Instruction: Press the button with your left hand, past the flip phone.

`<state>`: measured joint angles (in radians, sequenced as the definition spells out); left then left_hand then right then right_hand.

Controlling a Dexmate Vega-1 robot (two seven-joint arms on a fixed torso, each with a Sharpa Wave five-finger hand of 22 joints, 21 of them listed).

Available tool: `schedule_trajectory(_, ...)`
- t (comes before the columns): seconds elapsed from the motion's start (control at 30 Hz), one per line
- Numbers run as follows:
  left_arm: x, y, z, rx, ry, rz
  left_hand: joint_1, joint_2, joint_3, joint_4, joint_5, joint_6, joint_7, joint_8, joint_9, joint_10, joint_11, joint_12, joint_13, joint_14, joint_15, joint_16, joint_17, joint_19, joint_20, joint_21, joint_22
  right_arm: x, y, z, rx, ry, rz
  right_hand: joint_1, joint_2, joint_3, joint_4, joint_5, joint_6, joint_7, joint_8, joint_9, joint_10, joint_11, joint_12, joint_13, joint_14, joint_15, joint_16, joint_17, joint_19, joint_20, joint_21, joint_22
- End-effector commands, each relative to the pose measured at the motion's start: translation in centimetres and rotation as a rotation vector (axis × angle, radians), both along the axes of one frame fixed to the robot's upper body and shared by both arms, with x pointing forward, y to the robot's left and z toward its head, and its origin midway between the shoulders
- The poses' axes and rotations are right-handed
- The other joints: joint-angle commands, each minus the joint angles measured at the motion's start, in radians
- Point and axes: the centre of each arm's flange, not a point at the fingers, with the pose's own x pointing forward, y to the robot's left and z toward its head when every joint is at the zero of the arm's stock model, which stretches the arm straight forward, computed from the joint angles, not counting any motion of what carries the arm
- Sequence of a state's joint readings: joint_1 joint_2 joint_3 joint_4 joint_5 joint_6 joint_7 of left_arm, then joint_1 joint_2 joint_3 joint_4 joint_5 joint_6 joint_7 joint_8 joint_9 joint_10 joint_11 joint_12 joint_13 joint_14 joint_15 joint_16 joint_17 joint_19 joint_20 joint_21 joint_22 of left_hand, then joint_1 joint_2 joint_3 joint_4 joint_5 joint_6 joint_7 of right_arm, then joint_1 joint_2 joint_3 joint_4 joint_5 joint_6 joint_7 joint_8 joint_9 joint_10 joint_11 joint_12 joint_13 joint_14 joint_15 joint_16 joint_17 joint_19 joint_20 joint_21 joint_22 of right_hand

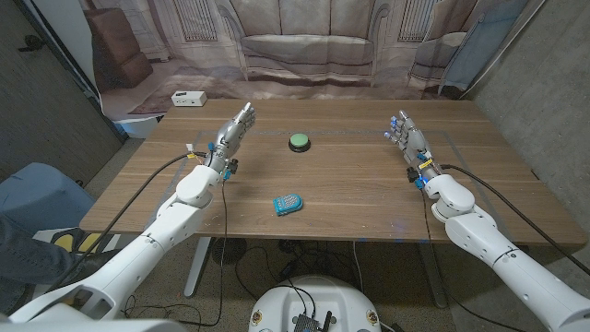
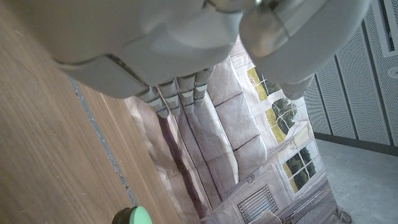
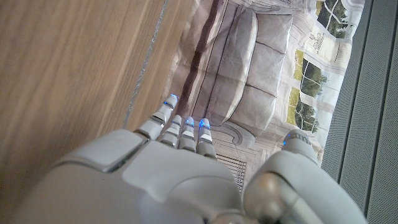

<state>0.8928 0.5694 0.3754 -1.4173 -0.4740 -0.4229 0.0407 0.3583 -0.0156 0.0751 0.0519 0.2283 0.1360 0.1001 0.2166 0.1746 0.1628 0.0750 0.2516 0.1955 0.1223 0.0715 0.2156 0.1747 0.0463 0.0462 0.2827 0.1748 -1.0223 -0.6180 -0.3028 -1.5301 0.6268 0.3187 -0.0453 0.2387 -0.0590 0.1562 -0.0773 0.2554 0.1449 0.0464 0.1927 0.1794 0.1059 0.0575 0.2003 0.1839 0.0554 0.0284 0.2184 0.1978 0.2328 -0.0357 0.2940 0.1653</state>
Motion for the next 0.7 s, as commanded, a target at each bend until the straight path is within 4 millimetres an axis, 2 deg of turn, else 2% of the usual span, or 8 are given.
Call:
schedule_trajectory(0.03, 0.3, 1.0, 0.2, 0.006, -0.052, 0.054, 0.013, 0.003, -0.002, -0.008, -0.007, 0.02, -0.006, 0.009, 0.005, 0.018, -0.005, 0.006, 0.003, 0.021, -0.007, 0.006, 0.004, 0.022, 0.001, 0.002, 0.001, -0.8, 0.5, 0.2, 0.003, -0.023, 0.002, 0.009, 0.005, 0.003, -0.004, 0.001, 0.009, -0.002, 0.004, 0.005, 0.012, 0.002, 0.01, 0.004, 0.009, -0.004, 0.005, 0.004, 0.011, -0.005, -0.005, 0.004)
schedule_trajectory(0.3, 0.2, 1.2, 0.4, 0.027, -0.069, 0.107, 0.014, 0.001, -0.006, -0.011, -0.006, 0.049, -0.012, 0.011, 0.006, 0.044, -0.011, 0.011, 0.003, 0.047, -0.013, 0.007, 0.005, 0.058, -0.002, 0.006, 0.002, -0.7, 0.8, 0.2, 0.004, -0.022, 0.007, 0.009, 0.007, 0.002, -0.004, 0.001, 0.011, -0.002, 0.004, 0.005, 0.014, 0.002, 0.009, 0.004, 0.011, -0.004, 0.005, 0.005, 0.016, -0.006, -0.007, 0.004)
schedule_trajectory(0.7, 0.1, 0.3, 1.8, 0.128, -0.097, 0.181, 0.017, 0.001, -0.007, -0.014, -0.006, 0.063, -0.015, 0.009, 0.006, 0.051, -0.012, 0.009, 0.002, 0.051, -0.013, 0.002, 0.005, 0.066, 0.003, 0.002, 0.002, -1.2, 0.4, -0.7, 0.018, -0.01, -0.006, 0.012, 0.01, 0.003, -0.007, 0.0, 0.017, -0.001, 0.005, 0.006, 0.019, 0.003, 0.008, 0.004, 0.017, -0.005, 0.006, 0.004, 0.02, -0.004, -0.012, 0.004)
